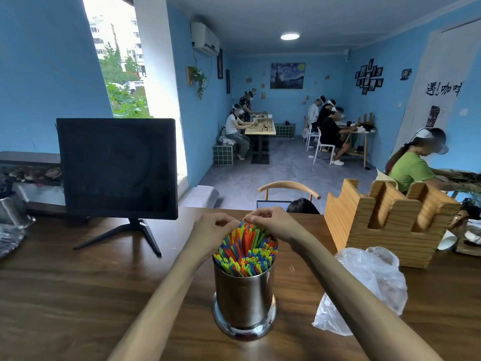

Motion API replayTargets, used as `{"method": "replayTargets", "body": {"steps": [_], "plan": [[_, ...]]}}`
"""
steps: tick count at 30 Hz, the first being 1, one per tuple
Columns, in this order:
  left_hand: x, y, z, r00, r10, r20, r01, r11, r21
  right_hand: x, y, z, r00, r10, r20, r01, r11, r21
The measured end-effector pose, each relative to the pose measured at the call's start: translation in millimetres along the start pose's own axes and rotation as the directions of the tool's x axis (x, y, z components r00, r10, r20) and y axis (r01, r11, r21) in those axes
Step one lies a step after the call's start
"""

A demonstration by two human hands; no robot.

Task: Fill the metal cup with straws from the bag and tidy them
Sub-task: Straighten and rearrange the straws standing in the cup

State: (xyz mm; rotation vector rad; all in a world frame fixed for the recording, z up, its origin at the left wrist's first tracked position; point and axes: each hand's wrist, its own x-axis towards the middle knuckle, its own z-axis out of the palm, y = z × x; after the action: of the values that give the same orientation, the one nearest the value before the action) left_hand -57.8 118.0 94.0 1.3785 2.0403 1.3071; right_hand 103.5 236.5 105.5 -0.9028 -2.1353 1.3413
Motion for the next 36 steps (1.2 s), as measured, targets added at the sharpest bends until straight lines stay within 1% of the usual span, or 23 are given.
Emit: {"method": "replayTargets", "body": {"steps": [5,8,11,13,15,17,19,21,24,26,28,31,33,36], "plan": [[-2.6,1.1,0.6,0.988,0.087,-0.131,-0.078,0.994,0.075,2.3,-0.3,1.7,0.999,-0.031,-0.010,0.030,0.999,-0.039],[-5.6,2.8,0.7,0.973,0.132,-0.191,-0.116,0.989,0.093,1.1,-2.0,3.2,0.999,-0.028,-0.034,0.028,0.999,-0.017],[-8.1,8.9,-1.2,0.959,0.195,-0.208,-0.174,0.978,0.114,-0.7,-4.6,3.2,0.995,-0.050,-0.084,0.051,0.999,0.005],[-9.9,15.2,-3.6,0.950,0.240,-0.201,-0.228,0.970,0.083,-1.8,-7.3,1.8,0.994,-0.074,-0.076,0.073,0.997,-0.016],[-12.1,22.6,-5.7,0.932,0.276,-0.234,-0.279,0.960,0.022,-4.1,-11.2,0.3,0.993,-0.104,-0.053,0.101,0.993,-0.066],[-13.5,29.9,-8.4,0.887,0.323,-0.331,-0.344,0.939,-0.004,-7.3,-16.2,-0.1,0.982,-0.178,-0.054,0.170,0.977,-0.129],[-16.0,38.7,-12.8,0.822,0.372,-0.431,-0.422,0.907,-0.021,-12.0,-22.8,0.2,0.950,-0.302,-0.076,0.286,0.944,-0.165],[-18.9,49.1,-19.1,0.751,0.412,-0.516,-0.515,0.855,-0.067,-17.2,-30.5,0.6,0.921,-0.388,-0.041,0.378,0.914,-0.148],[-24.5,68.2,-32.1,0.654,0.399,-0.643,-0.635,0.751,-0.180,-23.8,-37.5,2.3,0.914,-0.390,0.109,0.397,0.916,-0.053],[-28.3,78.6,-39.8,0.610,0.378,-0.697,-0.690,0.685,-0.233,-26.8,-39.3,5.3,0.909,-0.391,0.146,0.396,0.918,-0.007],[-30.2,84.0,-43.7,0.612,0.345,-0.712,-0.706,0.645,-0.294,-28.4,-40.5,6.0,0.900,-0.424,0.104,0.422,0.906,0.042],[-30.0,82.3,-43.8,0.653,0.282,-0.703,-0.675,0.638,-0.370,-29.9,-39.7,2.4,0.890,-0.451,0.065,0.450,0.893,0.029],[-29.0,75.9,-43.9,0.679,0.262,-0.686,-0.646,0.658,-0.387,-31.5,-38.1,-0.7,0.891,-0.447,0.079,0.449,0.893,-0.015],[-26.5,67.1,-45.3,0.718,0.318,-0.619,-0.625,0.686,-0.372,-33.9,-33.5,-0.8,0.883,-0.447,0.140,0.462,0.882,-0.094]]}}
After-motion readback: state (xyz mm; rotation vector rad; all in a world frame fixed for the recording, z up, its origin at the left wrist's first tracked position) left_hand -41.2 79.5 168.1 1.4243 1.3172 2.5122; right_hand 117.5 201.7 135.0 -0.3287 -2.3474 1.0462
